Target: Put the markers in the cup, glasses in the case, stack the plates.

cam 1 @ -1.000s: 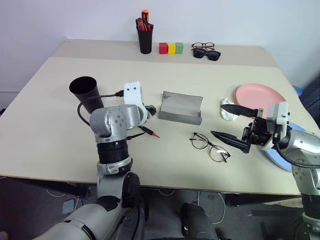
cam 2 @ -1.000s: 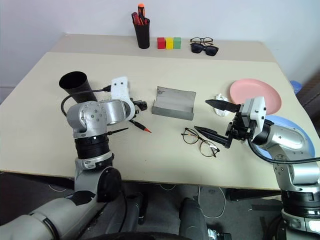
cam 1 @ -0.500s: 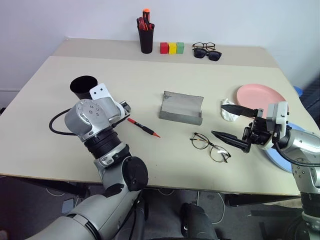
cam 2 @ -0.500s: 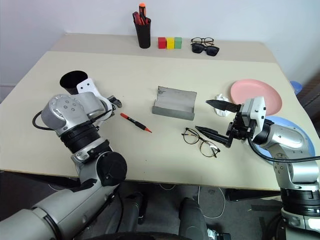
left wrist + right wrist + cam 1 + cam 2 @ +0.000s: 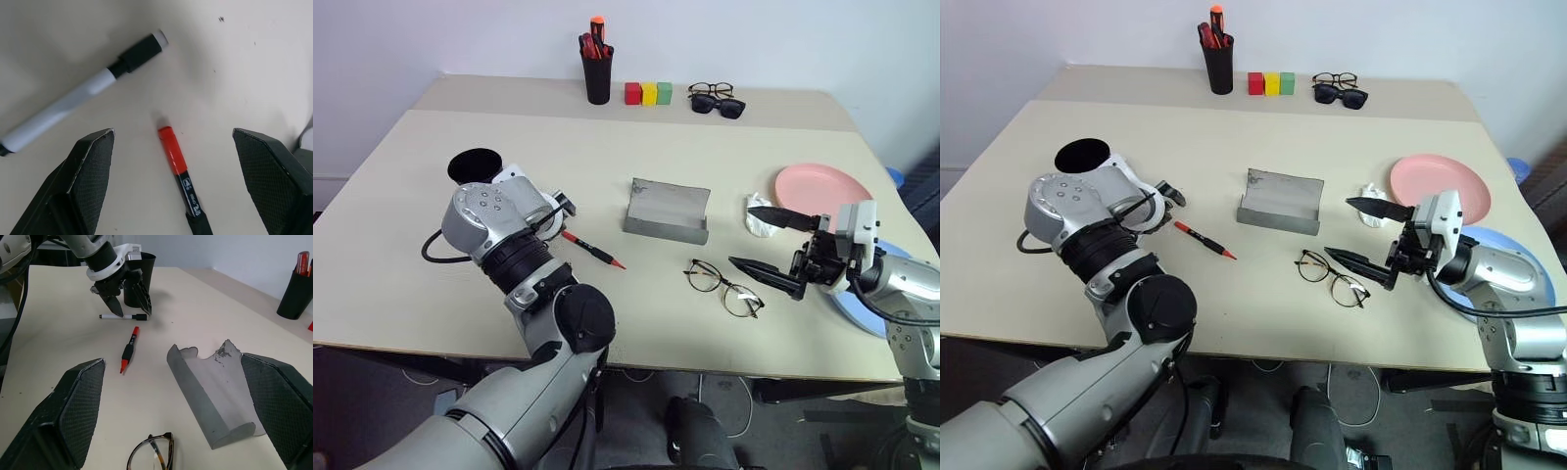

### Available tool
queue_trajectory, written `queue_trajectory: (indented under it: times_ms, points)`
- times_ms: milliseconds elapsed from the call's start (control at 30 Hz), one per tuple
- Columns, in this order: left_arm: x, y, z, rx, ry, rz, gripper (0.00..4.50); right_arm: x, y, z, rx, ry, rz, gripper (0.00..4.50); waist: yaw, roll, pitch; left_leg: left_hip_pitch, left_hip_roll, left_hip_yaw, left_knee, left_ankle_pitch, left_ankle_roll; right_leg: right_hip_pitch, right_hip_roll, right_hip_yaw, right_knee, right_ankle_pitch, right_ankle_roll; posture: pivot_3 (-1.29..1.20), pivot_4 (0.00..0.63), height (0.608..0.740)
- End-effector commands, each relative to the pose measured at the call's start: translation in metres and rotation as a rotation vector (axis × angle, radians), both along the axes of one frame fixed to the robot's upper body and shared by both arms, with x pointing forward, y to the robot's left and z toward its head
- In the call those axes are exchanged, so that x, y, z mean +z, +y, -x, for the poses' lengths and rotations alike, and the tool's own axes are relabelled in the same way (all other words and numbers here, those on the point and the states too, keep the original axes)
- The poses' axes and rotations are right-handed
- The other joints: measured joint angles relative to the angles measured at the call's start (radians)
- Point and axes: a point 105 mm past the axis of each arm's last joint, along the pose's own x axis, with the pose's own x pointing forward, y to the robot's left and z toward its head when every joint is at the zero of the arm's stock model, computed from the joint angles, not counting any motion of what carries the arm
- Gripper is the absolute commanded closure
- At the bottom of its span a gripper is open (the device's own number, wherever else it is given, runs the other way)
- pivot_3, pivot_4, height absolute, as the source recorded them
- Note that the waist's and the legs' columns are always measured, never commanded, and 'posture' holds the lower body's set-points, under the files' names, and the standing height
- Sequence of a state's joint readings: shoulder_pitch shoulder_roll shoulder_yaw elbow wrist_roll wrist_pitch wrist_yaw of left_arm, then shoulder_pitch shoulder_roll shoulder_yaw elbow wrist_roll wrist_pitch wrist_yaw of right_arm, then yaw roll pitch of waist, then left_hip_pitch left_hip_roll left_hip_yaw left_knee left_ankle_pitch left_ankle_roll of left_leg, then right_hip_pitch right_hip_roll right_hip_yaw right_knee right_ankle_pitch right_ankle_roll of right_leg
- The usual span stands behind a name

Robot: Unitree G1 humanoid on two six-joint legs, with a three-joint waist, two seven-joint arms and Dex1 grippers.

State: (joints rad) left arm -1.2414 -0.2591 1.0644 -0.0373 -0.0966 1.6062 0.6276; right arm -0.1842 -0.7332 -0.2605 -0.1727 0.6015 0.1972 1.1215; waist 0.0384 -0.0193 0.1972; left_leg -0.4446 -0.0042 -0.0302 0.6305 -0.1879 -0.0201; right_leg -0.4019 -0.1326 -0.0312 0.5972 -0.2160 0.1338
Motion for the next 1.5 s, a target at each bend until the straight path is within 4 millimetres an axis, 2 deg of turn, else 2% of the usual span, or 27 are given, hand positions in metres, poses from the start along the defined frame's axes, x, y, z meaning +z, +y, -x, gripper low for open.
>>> queue_trajectory:
  times_ms: [33,167,233,300,400,500,600,800,1000,1367,1467,1500]
  points:
    - [0.004,-0.086,0.005,-0.314,-0.066,-0.010,0.55,0.014,-0.003,0.004,-0.015,-0.064,0.013,0.00,0.001,0.000,0.000,0.000,0.000,0.000,0.000,0.000,0.000,0.000,0.000,0.000,0.000,0.000,0.000,0.00,0.150,0.740]
    - [0.027,-0.070,-0.001,-0.556,-0.361,-0.316,0.55,0.014,-0.003,0.005,-0.024,-0.067,0.010,0.00,-0.002,0.004,-0.003,0.000,0.000,0.001,0.000,0.000,-0.002,0.001,-0.001,0.001,-0.001,0.000,0.000,0.00,0.150,0.740]
    - [0.028,-0.063,0.003,-0.671,-0.447,-0.443,0.55,0.014,-0.003,0.005,-0.028,-0.068,0.010,0.00,-0.017,0.006,-0.004,0.003,0.000,0.003,-0.001,-0.002,-0.004,0.002,-0.001,0.003,0.000,0.000,0.000,0.00,0.150,0.740]
    - [0.028,-0.051,0.011,-0.821,-0.513,-0.498,0.55,0.014,-0.003,0.005,-0.031,-0.071,0.008,0.00,-0.038,0.005,-0.002,0.001,0.001,0.002,-0.002,0.000,-0.006,-0.005,0.001,0.004,0.006,0.000,0.000,0.00,0.150,0.740]
    - [0.017,-0.015,0.016,-1.103,-0.486,-0.807,0.55,0.015,-0.001,0.002,-0.032,-0.074,0.005,0.00,-0.053,0.006,-0.001,0.002,0.003,0.000,-0.002,0.002,-0.010,-0.010,0.004,0.005,0.017,-0.003,-0.006,0.00,0.150,0.740]
    - [0.011,0.011,0.012,-1.288,-0.432,-0.995,0.55,0.015,0.001,0.000,-0.028,-0.077,0.002,0.00,-0.051,0.010,-0.003,0.004,0.005,0.000,-0.002,0.001,-0.010,-0.008,0.005,0.006,0.015,-0.004,-0.011,0.00,0.150,0.740]
    - [0.014,0.025,0.007,-1.434,-0.392,-1.075,0.55,0.016,0.003,-0.002,-0.023,-0.080,0.000,0.00,-0.035,0.008,-0.003,0.002,0.005,0.001,-0.001,0.001,-0.011,-0.008,0.004,0.005,0.013,-0.005,-0.011,0.00,0.150,0.740]
    - [0.009,0.029,0.000,-1.740,-0.345,-1.127,0.55,0.016,0.007,-0.005,-0.020,-0.085,-0.004,0.00,-0.022,0.008,-0.002,-0.003,0.004,0.001,-0.002,0.001,-0.008,-0.009,0.003,0.004,0.007,-0.004,-0.011,0.00,0.150,0.740]
    - [0.009,0.018,-0.012,-1.952,-0.347,-1.165,0.55,0.016,0.007,-0.004,-0.031,-0.086,-0.008,0.00,-0.024,0.007,-0.002,-0.003,0.004,0.002,0.000,0.001,-0.008,-0.009,0.004,0.004,0.008,-0.004,-0.010,0.00,0.150,0.740]
    - [-0.006,0.001,-0.030,-2.163,-0.242,-1.162,0.55,0.016,0.006,0.005,-0.061,-0.089,-0.010,0.00,-0.024,0.006,-0.002,-0.003,0.004,0.001,0.002,0.001,-0.007,-0.010,0.003,0.004,0.013,-0.005,-0.008,0.00,0.150,0.740]
    - [-0.012,-0.001,-0.028,-2.236,-0.198,-1.142,1.39,0.015,0.004,0.008,-0.074,-0.084,-0.009,0.00,-0.025,0.006,-0.001,-0.002,0.004,0.001,0.002,0.001,-0.007,-0.010,0.003,0.004,0.014,-0.005,-0.008,0.00,0.150,0.740]
    - [-0.014,-0.001,-0.026,-2.258,-0.186,-1.136,1.85,0.015,0.003,0.009,-0.078,-0.083,-0.008,0.00,-0.025,0.006,-0.001,-0.002,0.004,0.001,0.002,0.001,-0.007,-0.010,0.003,0.004,0.014,-0.005,-0.008,0.00,0.150,0.740]
